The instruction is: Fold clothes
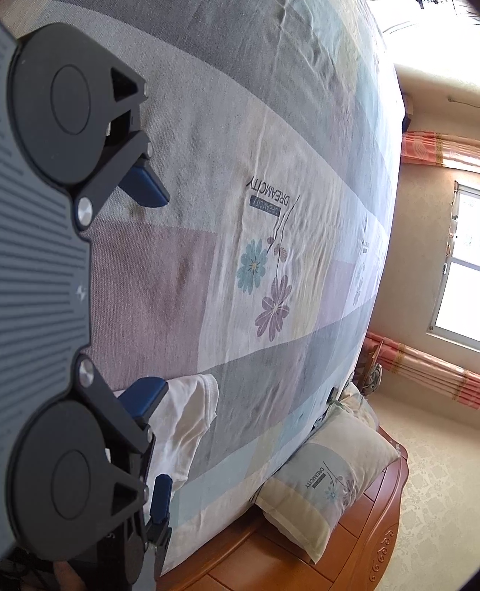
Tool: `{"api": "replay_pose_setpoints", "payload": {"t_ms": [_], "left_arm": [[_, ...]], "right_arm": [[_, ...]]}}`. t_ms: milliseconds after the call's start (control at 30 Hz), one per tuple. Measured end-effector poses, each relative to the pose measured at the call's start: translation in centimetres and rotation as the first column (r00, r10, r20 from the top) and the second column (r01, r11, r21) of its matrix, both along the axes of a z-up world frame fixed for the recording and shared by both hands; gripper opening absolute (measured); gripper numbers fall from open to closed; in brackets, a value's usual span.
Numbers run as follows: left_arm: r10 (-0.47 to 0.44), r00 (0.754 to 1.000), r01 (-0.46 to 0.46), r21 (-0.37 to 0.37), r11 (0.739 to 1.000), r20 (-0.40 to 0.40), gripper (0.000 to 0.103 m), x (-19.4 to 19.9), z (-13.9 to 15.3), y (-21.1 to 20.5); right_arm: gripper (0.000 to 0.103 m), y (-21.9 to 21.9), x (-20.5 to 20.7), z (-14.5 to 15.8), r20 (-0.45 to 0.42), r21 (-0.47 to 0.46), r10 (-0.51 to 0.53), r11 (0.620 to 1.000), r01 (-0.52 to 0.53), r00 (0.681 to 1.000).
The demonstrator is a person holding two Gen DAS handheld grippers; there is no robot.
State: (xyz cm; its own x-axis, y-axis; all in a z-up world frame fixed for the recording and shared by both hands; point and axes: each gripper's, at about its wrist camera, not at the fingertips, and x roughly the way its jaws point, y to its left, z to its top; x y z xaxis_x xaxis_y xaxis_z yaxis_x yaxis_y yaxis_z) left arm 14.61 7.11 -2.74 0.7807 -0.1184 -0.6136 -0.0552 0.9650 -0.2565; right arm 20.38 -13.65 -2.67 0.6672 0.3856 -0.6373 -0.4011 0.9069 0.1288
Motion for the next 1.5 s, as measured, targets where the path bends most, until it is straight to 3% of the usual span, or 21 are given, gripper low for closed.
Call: {"api": "replay_pose_setpoints", "payload": {"t_ms": [167, 267, 400, 733, 933, 1133, 1367, 1500], "left_arm": [[-0.065, 0.998, 0.065, -0.002, 0.998, -0.010, 0.098, -0.7, 0.7, -2.0], [-0.093, 0.996, 0.093, 0.008, 0.996, -0.015, 0.098, -1.3, 1.2, -3.0], [-0.102, 0.995, 0.102, 0.029, 0.994, -0.006, 0.098, -2.2, 2.2, -4.1], [-0.130, 0.991, 0.130, 0.060, 0.990, -0.017, 0.098, -3.6, 3.3, -6.3], [-0.144, 0.989, 0.145, 0.071, 0.987, -0.029, 0.098, -4.1, 3.4, -7.1], [-0.151, 0.988, 0.153, 0.071, 0.986, -0.034, 0.098, -4.4, 3.6, -7.5], [-0.181, 0.981, 0.183, 0.024, 0.983, -0.067, 0.098, -4.3, 3.1, -7.6], [-0.207, 0.975, 0.204, -0.042, 0.978, -0.078, 0.098, -3.7, 2.3, -7.5]], "right_arm": [[0.103, -1.3, -4.1, -0.2, -0.010, -0.076, -0.033, 0.997, 0.032, 0.999], [0.103, -2.1, -4.4, -1.6, -0.088, -0.098, -0.088, 0.992, 0.080, 0.992], [0.103, -2.7, -5.2, -1.4, -0.104, -0.080, -0.118, 0.991, 0.110, 0.988], [0.103, -2.8, -8.6, 0.5, -0.117, 0.035, -0.036, 0.999, 0.041, 0.992], [0.103, -2.9, -9.3, -1.0, -0.189, 0.018, -0.053, 0.998, 0.058, 0.980], [0.103, -3.2, -10.6, -0.5, -0.189, 0.047, -0.043, 0.998, 0.052, 0.981], [0.103, -2.7, -12.0, -0.7, -0.217, 0.031, -0.002, 0.999, 0.009, 0.976], [0.103, -5.0, -13.1, 0.8, -0.163, 0.100, 0.007, 0.995, 0.009, 0.987]]}}
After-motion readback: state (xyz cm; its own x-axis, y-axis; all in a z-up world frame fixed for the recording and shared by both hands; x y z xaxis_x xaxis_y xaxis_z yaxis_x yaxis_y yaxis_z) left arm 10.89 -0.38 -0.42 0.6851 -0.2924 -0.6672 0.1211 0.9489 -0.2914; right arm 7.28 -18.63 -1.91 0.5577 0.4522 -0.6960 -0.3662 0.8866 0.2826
